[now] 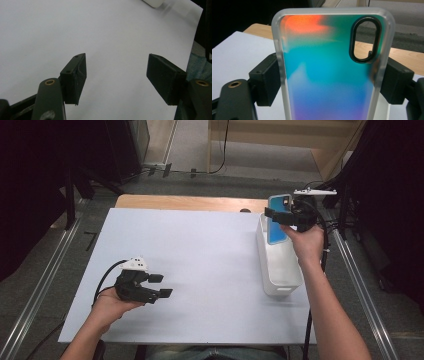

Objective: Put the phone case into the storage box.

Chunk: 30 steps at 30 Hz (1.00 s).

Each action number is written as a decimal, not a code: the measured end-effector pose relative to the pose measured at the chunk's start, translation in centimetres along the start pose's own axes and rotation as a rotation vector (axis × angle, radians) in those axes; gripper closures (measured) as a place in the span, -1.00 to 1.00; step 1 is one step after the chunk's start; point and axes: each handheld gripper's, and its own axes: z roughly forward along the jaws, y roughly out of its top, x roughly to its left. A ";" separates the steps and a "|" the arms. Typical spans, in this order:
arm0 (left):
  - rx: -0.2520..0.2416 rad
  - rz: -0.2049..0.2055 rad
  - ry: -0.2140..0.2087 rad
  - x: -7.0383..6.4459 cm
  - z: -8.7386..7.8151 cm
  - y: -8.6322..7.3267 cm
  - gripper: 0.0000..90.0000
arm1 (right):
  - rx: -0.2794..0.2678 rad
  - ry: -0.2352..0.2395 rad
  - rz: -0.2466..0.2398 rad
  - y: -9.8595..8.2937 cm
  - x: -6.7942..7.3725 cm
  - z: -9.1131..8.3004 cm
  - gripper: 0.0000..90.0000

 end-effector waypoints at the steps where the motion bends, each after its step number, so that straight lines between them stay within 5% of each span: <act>1: 0.000 0.000 0.000 0.0 0.0 0.0 -0.28 | 0.001 -0.009 -0.005 0.0 -0.1 0.1 -0.65; 30: -0.005 -0.004 -0.008 -0.1 -0.1 0.0 -0.28 | -0.042 -0.143 0.068 1.6 -2.4 3.8 -0.65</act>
